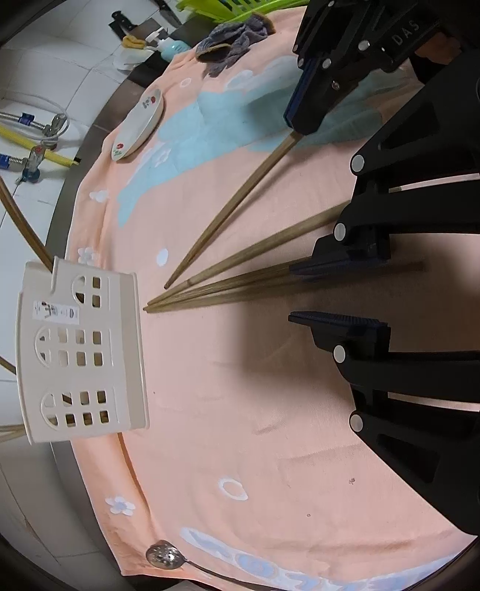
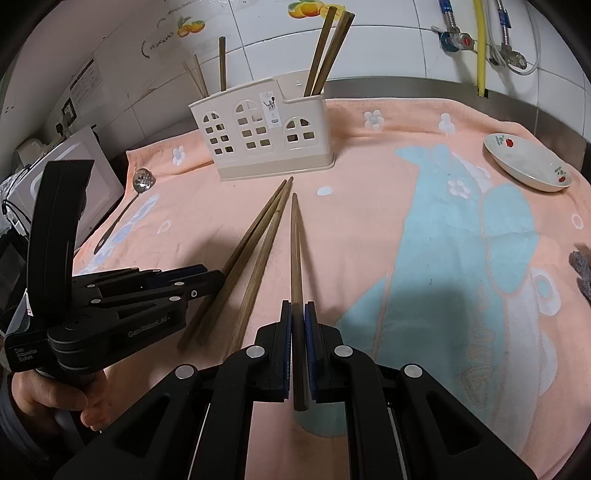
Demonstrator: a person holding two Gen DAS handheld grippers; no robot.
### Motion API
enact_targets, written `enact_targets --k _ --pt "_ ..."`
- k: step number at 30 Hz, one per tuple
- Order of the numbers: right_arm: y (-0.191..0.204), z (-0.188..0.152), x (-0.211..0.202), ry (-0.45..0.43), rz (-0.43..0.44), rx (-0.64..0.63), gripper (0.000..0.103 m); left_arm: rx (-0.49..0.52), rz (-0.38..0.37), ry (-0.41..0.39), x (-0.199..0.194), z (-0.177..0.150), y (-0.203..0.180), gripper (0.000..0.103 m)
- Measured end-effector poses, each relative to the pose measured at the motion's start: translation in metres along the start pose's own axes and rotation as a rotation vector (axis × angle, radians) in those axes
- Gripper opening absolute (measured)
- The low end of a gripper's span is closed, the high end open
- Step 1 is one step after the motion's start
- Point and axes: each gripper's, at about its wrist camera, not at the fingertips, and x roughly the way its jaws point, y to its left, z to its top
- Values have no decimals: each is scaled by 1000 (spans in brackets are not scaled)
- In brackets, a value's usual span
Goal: Organize utensils
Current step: 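Grasp a chopstick with the left tool while the right tool holds another, then lift both held chopsticks upright toward the white holder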
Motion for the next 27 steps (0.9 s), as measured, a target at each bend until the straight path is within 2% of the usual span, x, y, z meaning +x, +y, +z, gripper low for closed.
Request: enact_targets --k 9,13,18,21,27 --pt "-1 -1 1 4 11 11 7 12 44 21 7 0 -6 18" --pt "-1 -1 1 3 10 11 7 3 56 15 5 -1 -4 8" --pt "-1 2 -7 -19 10 11 7 -4 36 2 -4 -2 3 6" --pt "0 8 -15 -42 6 4 7 -10 25 -36 -18 2 9 6" --pt "7 30 -35 -108 4 -31 7 -13 -7 -171 -64 19 16 6"
